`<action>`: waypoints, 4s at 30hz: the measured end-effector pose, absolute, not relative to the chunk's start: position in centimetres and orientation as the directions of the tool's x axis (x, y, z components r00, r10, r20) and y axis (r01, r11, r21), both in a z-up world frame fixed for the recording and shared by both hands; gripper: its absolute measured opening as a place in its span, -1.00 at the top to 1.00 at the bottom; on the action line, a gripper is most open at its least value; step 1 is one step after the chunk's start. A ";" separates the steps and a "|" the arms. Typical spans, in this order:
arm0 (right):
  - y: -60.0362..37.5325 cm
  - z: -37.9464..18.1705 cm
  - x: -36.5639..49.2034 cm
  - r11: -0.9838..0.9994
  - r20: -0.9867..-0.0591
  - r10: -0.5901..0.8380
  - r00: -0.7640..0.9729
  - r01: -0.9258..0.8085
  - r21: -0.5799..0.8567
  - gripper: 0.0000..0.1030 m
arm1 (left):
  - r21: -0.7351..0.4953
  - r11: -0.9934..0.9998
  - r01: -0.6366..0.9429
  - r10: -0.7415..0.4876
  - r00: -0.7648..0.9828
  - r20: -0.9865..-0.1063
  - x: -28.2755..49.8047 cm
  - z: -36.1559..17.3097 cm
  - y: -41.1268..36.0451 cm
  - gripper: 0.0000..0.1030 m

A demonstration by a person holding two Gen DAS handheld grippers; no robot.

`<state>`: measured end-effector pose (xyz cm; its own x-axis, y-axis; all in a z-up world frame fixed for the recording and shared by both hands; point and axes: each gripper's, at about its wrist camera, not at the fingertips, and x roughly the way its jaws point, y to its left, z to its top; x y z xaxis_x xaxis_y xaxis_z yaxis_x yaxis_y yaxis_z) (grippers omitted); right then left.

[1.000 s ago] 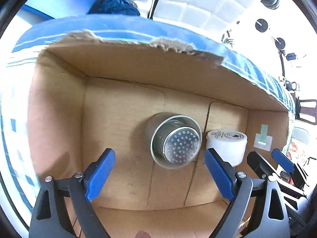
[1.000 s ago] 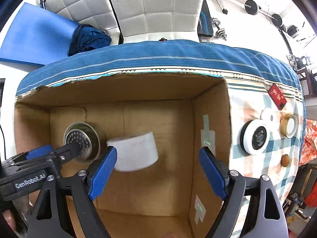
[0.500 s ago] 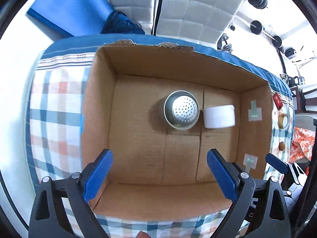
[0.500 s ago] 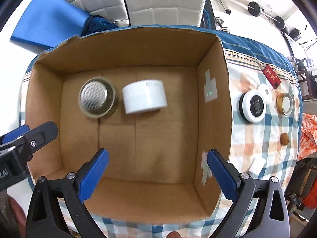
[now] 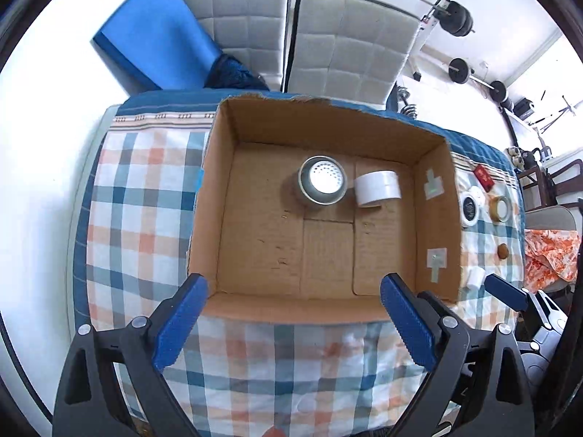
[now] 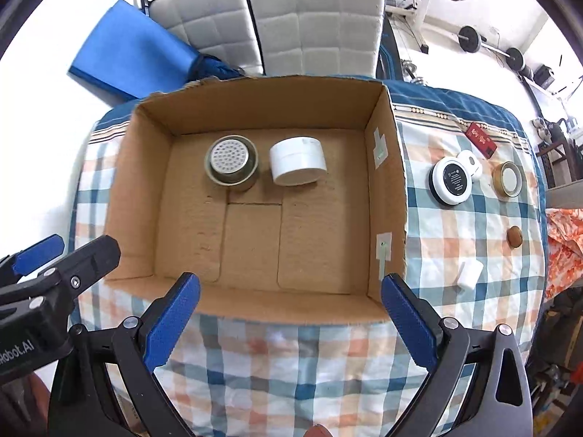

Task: Organize rigid objects
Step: 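Withdraw both grippers from the box toward the remaining objects, then grasp the white-black round container with left while right grasps the gold lid, then carry the round container and gold lid into the box with both grippers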

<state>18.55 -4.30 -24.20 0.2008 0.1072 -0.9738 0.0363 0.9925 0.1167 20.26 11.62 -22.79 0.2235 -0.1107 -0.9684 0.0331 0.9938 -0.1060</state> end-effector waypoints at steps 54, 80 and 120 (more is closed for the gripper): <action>-47.5 -45.5 33.8 0.898 -0.994 0.108 -0.027 0.432 0.086 -0.96 | -0.052 0.968 0.245 -0.006 -0.185 -0.983 34.8 -44.6 -27.7 -0.89; -47.0 -45.3 32.0 0.919 -0.997 0.035 -0.062 0.394 0.007 -0.30 | 0.021 0.951 0.308 0.049 -0.083 -0.995 32.1 -43.1 -27.8 -0.42; -8.8 -30.9 26.1 0.975 -0.976 0.216 0.039 0.051 0.218 -0.30 | 0.003 1.000 0.003 0.002 0.144 -0.990 28.0 -28.7 9.1 -0.42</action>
